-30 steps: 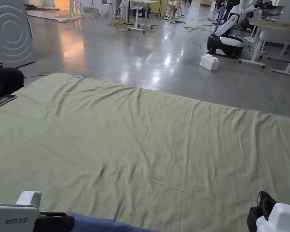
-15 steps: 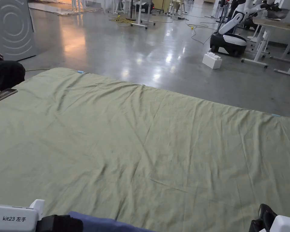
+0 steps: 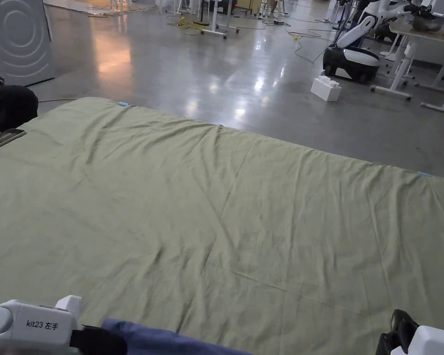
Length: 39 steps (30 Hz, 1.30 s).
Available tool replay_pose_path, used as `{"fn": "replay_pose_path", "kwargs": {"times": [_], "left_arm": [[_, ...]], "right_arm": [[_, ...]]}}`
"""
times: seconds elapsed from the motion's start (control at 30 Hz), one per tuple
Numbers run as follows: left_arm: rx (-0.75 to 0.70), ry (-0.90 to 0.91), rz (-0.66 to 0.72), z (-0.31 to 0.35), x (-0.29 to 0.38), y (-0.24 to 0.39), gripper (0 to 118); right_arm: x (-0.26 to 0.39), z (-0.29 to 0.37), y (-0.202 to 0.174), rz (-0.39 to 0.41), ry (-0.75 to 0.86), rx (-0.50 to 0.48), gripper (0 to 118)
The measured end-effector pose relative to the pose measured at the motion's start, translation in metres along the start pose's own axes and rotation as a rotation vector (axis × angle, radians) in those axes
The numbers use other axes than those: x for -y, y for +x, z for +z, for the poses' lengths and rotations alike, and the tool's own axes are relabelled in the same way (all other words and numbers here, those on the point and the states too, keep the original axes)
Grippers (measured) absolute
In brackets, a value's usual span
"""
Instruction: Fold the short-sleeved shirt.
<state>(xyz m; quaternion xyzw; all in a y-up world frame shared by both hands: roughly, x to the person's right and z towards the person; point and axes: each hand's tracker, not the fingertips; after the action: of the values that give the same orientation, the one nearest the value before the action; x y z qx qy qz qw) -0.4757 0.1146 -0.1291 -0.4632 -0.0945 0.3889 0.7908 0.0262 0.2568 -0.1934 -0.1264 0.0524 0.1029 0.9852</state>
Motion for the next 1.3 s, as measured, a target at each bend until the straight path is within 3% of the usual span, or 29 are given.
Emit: {"fn": "replay_pose_path", "kwargs": {"times": [0.3,0.7,0.87,1.03,1.17,1.3], "left_arm": [[-0.028,0.05,-0.067,0.056,-0.018,0.032,10],[-0.316,0.093,-0.126,0.138,-0.022,0.064,10],[-0.299,0.089,-0.136,0.131,-0.013,0.099,10],[-0.133,0.069,-0.114,0.111,0.0,0.139,10],[-0.049,0.053,-0.094,0.08,0.002,0.154,10],[-0.053,0.024,-0.12,0.033,0.012,0.18,10]], "right_arm": [[-0.007,0.001,0.005,0.007,0.024,-0.005,0],[-0.007,0.001,0.009,-0.001,0.039,-0.019,0],[-0.004,0.002,0.01,-0.018,0.035,-0.023,0],[-0.003,0.005,0.012,-0.026,0.043,-0.025,0],[-0.002,0.008,0.017,-0.031,0.046,-0.024,0],[-0.001,0.01,0.024,-0.038,0.042,-0.012,0]]}}
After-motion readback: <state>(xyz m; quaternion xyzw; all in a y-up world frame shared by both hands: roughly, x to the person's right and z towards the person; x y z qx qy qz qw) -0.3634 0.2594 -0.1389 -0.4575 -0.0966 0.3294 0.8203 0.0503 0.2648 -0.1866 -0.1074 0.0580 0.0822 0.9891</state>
